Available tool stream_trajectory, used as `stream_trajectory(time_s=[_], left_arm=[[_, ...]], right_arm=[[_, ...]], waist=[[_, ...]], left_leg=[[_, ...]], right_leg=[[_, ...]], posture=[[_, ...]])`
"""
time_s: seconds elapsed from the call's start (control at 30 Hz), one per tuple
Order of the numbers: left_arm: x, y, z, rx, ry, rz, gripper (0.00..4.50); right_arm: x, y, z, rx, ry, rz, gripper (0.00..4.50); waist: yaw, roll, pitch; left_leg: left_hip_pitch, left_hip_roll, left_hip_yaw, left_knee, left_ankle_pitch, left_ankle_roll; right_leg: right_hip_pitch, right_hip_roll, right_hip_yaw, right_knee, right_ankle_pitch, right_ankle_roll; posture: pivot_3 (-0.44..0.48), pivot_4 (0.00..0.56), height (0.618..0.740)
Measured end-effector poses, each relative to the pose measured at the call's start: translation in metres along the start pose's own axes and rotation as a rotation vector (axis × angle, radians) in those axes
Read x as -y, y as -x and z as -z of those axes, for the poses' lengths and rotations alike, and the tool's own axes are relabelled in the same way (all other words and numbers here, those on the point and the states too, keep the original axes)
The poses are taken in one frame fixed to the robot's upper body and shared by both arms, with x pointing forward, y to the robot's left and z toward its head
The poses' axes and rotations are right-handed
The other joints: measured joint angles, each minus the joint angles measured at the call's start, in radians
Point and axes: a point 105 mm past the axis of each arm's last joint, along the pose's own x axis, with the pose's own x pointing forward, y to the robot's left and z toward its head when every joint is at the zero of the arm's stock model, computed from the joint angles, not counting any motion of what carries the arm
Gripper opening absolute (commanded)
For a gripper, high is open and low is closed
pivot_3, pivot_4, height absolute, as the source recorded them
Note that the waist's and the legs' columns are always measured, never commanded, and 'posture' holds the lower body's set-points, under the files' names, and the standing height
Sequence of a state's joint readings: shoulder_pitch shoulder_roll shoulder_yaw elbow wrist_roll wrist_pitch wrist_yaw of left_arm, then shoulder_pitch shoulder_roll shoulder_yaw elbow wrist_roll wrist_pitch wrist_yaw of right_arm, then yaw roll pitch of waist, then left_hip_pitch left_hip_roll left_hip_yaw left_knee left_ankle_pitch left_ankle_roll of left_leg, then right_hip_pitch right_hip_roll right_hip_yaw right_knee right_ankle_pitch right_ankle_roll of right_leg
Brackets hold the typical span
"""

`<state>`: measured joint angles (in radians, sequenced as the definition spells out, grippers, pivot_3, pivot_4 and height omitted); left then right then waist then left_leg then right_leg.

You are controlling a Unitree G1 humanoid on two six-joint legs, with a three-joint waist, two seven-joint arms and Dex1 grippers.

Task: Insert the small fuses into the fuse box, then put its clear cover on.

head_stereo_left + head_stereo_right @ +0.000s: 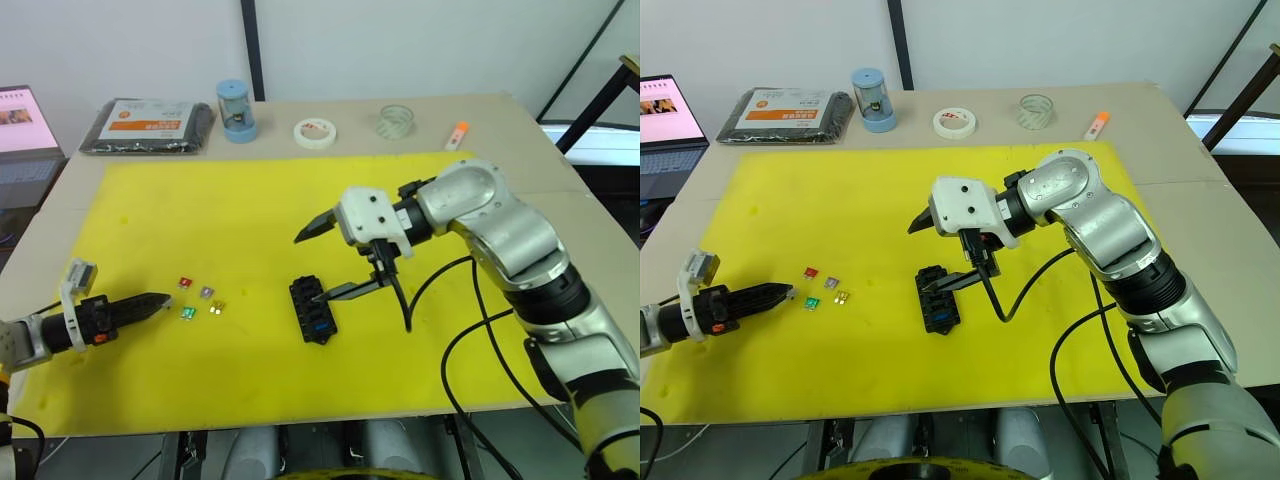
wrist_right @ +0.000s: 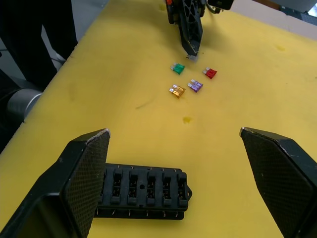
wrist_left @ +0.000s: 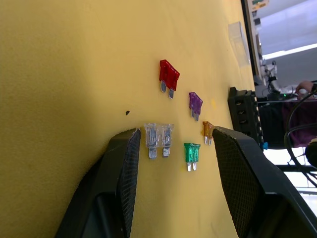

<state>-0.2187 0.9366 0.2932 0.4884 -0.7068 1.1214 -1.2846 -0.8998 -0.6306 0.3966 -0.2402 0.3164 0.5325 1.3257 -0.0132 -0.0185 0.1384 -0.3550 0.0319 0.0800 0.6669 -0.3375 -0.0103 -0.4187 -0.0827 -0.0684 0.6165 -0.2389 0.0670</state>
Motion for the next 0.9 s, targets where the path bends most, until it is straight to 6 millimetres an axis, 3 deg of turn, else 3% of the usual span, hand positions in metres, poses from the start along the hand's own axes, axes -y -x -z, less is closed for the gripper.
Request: stream_trajectory(time_s=[0.13, 0.77, 0.8, 0.9], left_arm=[[-0.0031, 0.0008, 0.0007, 0.001, 0.002, -0.017, 0.37], [-0.0043, 0.0016, 0.004, -0.003, -0.013, -0.016, 0.37], [-0.0044, 0.0017, 0.0039, -0.002, -0.016, -0.016, 0.01], [-0.0043, 0.0017, 0.0038, -0.001, -0.022, -0.015, 0.0]], right_arm=[[0.0002, 0.0, 0.0001, -0.001, 0.002, 0.002, 4.5], [0.0011, -0.0004, 0.0002, -0.009, 0.019, 0.009, 4.5], [0.0011, -0.0004, 0.0002, -0.009, 0.019, 0.009, 4.5], [0.0011, -0.0004, 0.0002, -0.009, 0.019, 0.009, 4.5]], waist=[[-0.001, 0.0, 0.0], [-0.002, 0.0, 0.0], [-0.001, 0.0, 0.0], [-0.001, 0.0, 0.0]], left_leg=[[0.0, 0.0, 0.0, 0.0, 0.0, 0.0], [0.0, 0.0, 0.0, 0.0, 0.0, 0.0], [0.0, 0.001, 0.0, 0.0, 0.0, 0.0], [0.0, 0.001, 0.0, 0.0, 0.0, 0.0]], right_leg=[[0.0, 0.0, 0.0, 0.0, 0.0, 0.0], [-0.001, 0.0, 0.0, 0.0, 0.0, 0.0], [-0.001, 0.0, 0.0, 0.0, 0.0, 0.0], [-0.001, 0.0, 0.0, 0.0, 0.0, 0.0]], posture=[[0.0, 0.15, 0.74], [0.0, 0.15, 0.74], [0.0, 0.15, 0.74], [0.0, 0.15, 0.74]])
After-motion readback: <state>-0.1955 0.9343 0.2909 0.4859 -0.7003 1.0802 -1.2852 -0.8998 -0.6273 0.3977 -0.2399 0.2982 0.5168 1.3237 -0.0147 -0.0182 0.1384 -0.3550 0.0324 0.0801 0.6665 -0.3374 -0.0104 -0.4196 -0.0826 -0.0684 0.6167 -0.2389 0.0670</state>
